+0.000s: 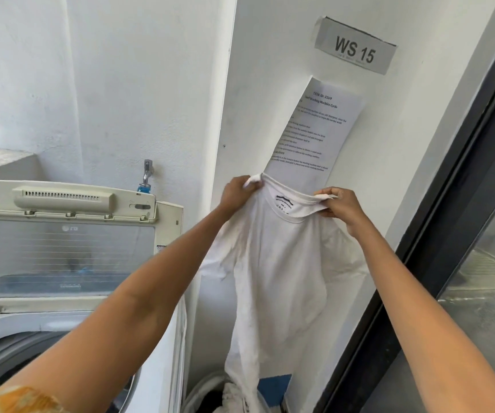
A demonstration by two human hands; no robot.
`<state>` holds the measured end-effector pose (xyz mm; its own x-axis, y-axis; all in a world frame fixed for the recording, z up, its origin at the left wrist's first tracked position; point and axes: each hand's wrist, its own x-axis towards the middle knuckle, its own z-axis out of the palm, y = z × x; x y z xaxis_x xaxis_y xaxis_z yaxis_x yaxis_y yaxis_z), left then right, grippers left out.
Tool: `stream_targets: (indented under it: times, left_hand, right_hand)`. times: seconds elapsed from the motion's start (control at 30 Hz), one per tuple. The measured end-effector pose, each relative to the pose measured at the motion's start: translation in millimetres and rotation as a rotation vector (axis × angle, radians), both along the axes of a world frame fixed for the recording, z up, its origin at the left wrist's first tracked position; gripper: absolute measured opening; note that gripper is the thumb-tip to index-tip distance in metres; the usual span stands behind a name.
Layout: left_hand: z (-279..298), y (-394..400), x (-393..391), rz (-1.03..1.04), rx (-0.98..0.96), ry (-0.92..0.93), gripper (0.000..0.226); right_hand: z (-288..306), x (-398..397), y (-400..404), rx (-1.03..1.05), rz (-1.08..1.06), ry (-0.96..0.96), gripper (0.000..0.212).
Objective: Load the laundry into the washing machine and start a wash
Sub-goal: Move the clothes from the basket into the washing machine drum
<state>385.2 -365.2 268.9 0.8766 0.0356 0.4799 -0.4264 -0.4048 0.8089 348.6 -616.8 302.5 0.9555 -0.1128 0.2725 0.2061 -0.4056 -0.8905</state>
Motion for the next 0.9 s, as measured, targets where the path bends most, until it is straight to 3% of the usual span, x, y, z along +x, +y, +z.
stream_targets:
  times: [0.07,0.17,0.23,0.33,0.47,0.53,0.6,0.7,0.8,0.87,0.9]
  left_hand:
    - [-7.5,-19.2,-6.1,-0.173,-0.098,0.096,0.022]
    - [-16.6,-46.1,-10.1,-0.363,0.021,0.236,0.028]
    - [-18.1,-56.9,-11.4,-0.382,0.002,0.254,0.028]
    - [-15.8,-60.1,-13.3,-0.330,-0.269,0.182,0.016]
    - [-2.5,-53.4,-18.0,-0.302,-0.612,0.193,0.029]
    - [5.0,-48.0,-18.7,-0.392,-0.723,0.238,0.036]
    - [6.7,-37.9,-20.0,-0.425,-0.756,0.270,0.042]
    - [-1.0,-15.9,-18.8,-0.330,-0.773,0.263,0.043]
    - [-2.2,23.4,-21.8,-0.127,-0.772,0.209,0.038]
    - [-5.8,52.8,-27.4,-0.038,-0.700,0.178,0.026]
    - [-8.9,69.7,-30.8,-0.004,-0.656,0.159,0.021]
  right_hand:
    - [2.0,-1.9,13.4,0.068,0.054,-0.010,0.030]
    - [3.4,-3.0,30.5,0.124,0.143,-0.040,0.033]
    - [2.2,-4.2,35.0,0.099,0.228,-0.052,0.033]
    - [-14.4,-4.1,26.4,0.073,0.361,-0.019,0.056]
    - [-75.7,-5.2,18.7,-0.286,0.303,0.149,0.109]
    - [-111.2,-8.2,30.4,-0.371,0.335,0.221,0.117]
    - [-136.1,-9.2,48.6,-0.227,0.316,0.247,0.098]
    - [-141.7,-12.4,83.4,-0.105,0.168,0.212,0.030]
    - [-122.4,-17.6,123.6,0.036,0.108,0.095,0.019]
    - [-100.1,-20.1,155.5,0.288,0.154,0.032,0.010]
    - [-87.1,-21.2,173.5,0.408,0.201,0.019,0.018]
